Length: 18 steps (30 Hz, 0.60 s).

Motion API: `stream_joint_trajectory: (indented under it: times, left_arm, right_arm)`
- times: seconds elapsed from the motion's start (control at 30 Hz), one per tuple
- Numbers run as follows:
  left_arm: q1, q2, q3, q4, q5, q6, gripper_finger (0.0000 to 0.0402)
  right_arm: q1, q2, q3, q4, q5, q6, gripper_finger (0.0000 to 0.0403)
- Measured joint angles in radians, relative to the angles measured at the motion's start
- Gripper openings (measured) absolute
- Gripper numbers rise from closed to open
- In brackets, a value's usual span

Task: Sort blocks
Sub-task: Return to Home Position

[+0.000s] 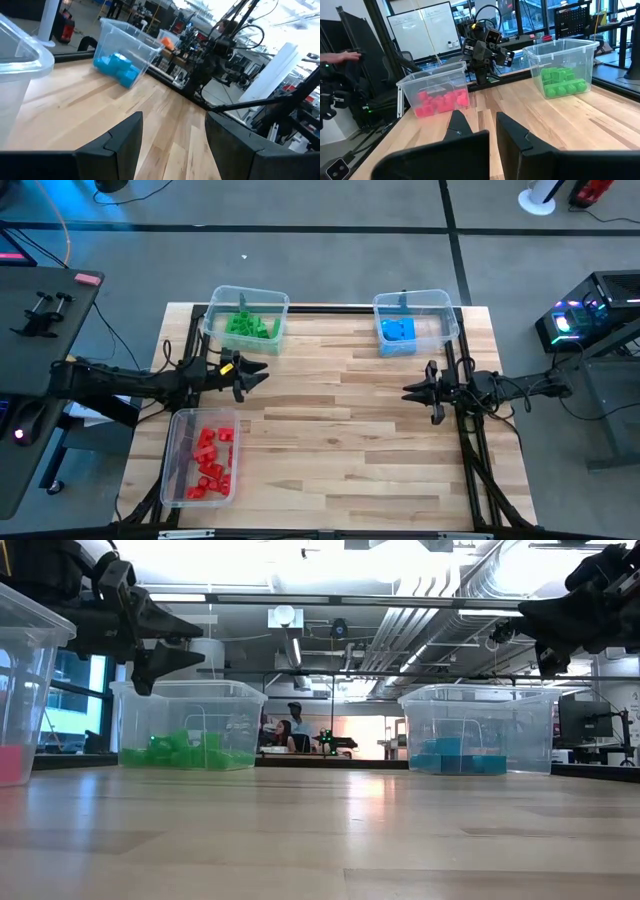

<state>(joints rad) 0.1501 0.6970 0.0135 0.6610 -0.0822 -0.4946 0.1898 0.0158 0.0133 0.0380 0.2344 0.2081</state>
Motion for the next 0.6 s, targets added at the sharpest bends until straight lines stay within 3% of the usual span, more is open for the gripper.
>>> stream_joint_trajectory:
  times: [0.3,0.6]
  left_arm:
    - [0.013,-0.372,0.000,-0.277,0.000,0.000,0.0200]
    - [0.035,-0.695,0.000,-0.376,-0.007,0.000,0.0200]
  right_arm:
    - [0.000,-0.016,0.001,0.006,0.000,0.000,0.0000]
    - [0.000,-0.015,0.001,0.001,-0.001,0.000,0.0000]
